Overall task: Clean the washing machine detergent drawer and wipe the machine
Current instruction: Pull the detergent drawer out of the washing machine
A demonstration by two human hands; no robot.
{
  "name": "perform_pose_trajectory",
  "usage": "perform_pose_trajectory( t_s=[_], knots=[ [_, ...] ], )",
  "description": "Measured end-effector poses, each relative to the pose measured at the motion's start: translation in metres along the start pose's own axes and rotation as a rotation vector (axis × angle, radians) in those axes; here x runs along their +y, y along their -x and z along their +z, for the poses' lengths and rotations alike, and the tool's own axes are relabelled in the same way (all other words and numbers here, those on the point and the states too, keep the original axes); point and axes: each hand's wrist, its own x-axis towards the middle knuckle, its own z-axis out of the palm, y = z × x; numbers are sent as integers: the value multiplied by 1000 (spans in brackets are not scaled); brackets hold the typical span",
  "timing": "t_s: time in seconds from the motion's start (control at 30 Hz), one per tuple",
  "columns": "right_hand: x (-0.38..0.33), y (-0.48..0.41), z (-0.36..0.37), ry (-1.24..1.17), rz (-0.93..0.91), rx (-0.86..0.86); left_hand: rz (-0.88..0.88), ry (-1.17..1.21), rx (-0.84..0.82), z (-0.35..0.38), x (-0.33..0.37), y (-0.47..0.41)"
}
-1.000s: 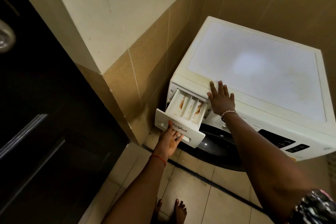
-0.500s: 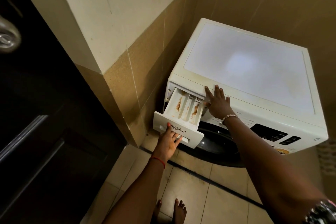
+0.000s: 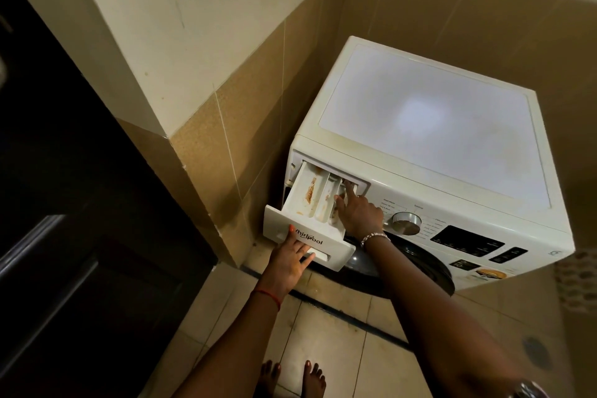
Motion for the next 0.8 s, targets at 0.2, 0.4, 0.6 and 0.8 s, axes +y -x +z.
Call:
perform_pose_trajectory(
  t_s=[0.2,0.4,0.6,0.8],
  knots=[
    [0,-10,1,-77,31,-80,-2,-12,-10,-2,1,-1],
    [1,-15,4,-129,22,-111,-2,-6,-5,-1,2,1],
    [1,-18,2,-217,44,-135,17,-29,-7,-2,3,0],
    [-2,-8,8,-235,45,-136,14,-93,11,-11,0,5]
  ],
)
